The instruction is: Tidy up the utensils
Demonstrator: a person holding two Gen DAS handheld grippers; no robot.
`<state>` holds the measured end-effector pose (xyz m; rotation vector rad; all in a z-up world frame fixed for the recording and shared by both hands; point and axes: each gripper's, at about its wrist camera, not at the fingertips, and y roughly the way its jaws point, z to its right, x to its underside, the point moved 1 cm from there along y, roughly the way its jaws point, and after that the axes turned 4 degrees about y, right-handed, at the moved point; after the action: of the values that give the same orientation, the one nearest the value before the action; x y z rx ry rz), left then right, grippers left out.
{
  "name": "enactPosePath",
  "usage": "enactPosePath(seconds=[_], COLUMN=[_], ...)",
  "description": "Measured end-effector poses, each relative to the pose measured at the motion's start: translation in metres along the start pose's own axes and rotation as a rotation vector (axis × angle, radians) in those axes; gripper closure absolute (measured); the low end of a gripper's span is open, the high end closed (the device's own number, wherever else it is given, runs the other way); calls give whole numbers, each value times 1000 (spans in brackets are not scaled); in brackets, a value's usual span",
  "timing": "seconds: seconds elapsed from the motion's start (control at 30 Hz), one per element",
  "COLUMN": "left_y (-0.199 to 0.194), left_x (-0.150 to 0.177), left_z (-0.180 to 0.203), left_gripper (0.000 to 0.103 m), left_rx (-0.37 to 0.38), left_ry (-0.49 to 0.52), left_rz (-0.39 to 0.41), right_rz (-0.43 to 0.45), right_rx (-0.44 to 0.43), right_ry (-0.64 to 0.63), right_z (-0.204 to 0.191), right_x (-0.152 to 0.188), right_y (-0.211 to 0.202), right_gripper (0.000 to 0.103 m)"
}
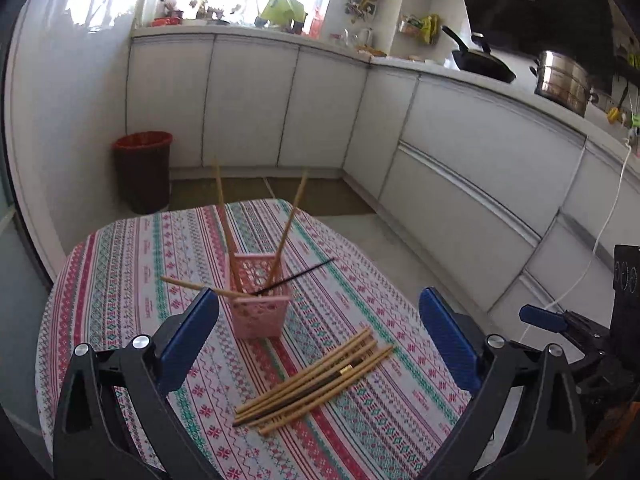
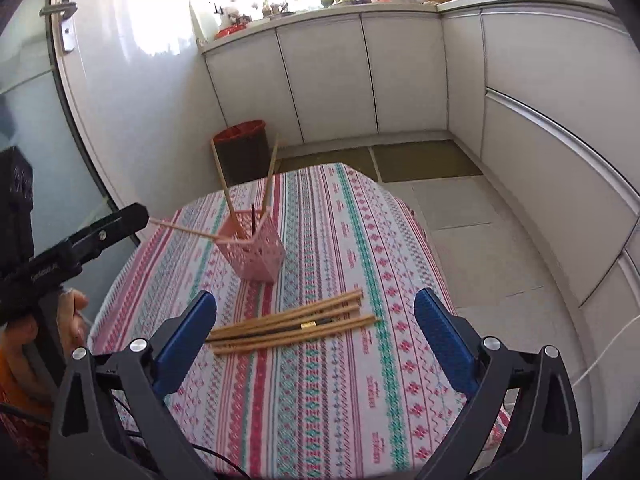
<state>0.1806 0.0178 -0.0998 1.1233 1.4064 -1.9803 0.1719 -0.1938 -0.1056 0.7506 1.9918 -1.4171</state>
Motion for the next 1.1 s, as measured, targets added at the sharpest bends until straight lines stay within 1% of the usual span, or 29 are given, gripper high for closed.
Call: enactPosePath(seconds=[0.1, 0.17, 0.3, 0.37, 0.43, 0.47, 0.5, 0.53, 0.6, 0.63, 0.67, 0.73, 0.8, 0.83, 0.9, 0.93, 1.03, 1.1], left_y=[22, 37, 71, 90, 109, 118, 125, 132, 143, 148, 154, 166, 182, 190, 206, 213, 228, 235], left_x=[10, 17, 32, 40, 51, 55, 58, 60, 63, 64, 65, 65, 65, 64, 65, 66, 72, 76], left_z=[13, 22, 36, 43, 55, 62, 68, 74, 89, 95, 101, 108, 112, 113, 115, 116, 120, 123], left_gripper=[7, 7, 7, 7, 7, 7, 7, 7, 7, 7, 7, 7, 7, 7, 7, 7, 7, 7], left_rx=[48, 67, 106, 129, 143, 165, 190, 239, 390, 438, 467, 528, 517, 528, 520, 529, 520, 526], left_ry=[39, 77, 129, 173, 236, 264, 285, 299, 320, 346, 379, 412, 425, 419, 419, 413, 422, 430], left_rz=[-99, -160, -290, -384, -464, -501, -528, -556, -620, -640, -653, -692, -720, -739, -756, -768, -793, -807], right_rz=[-37, -63, -39, -37, -58, -58, -50, -43, -43, -44, -44, -39, -30, -26, -28, -31, -39, -41], right_rx=[-17, -37, -33, -50, -68, -79, -85, -85, -86, -87, -86, -85, -88, -86, -88, -91, -93, -94], right_ry=[-13, -21, -38, -8, 32, 40, 40, 37, 34, 34, 36, 52, 71, 79, 95, 103, 113, 118], right_z=[7, 13, 19, 26, 35, 37, 38, 40, 42, 44, 46, 51, 57, 59, 64, 66, 69, 71], right_x=[21, 32, 49, 55, 61, 62, 64, 65, 66, 67, 69, 69, 69, 68, 67, 67, 66, 66], right_y=[-5, -8, -19, -23, -23, -25, -27, -28, -29, -28, -28, -29, -29, -29, -28, -27, -23, -22], right_gripper=[7, 7, 7, 7, 7, 7, 7, 7, 7, 7, 7, 7, 7, 7, 7, 7, 7, 7])
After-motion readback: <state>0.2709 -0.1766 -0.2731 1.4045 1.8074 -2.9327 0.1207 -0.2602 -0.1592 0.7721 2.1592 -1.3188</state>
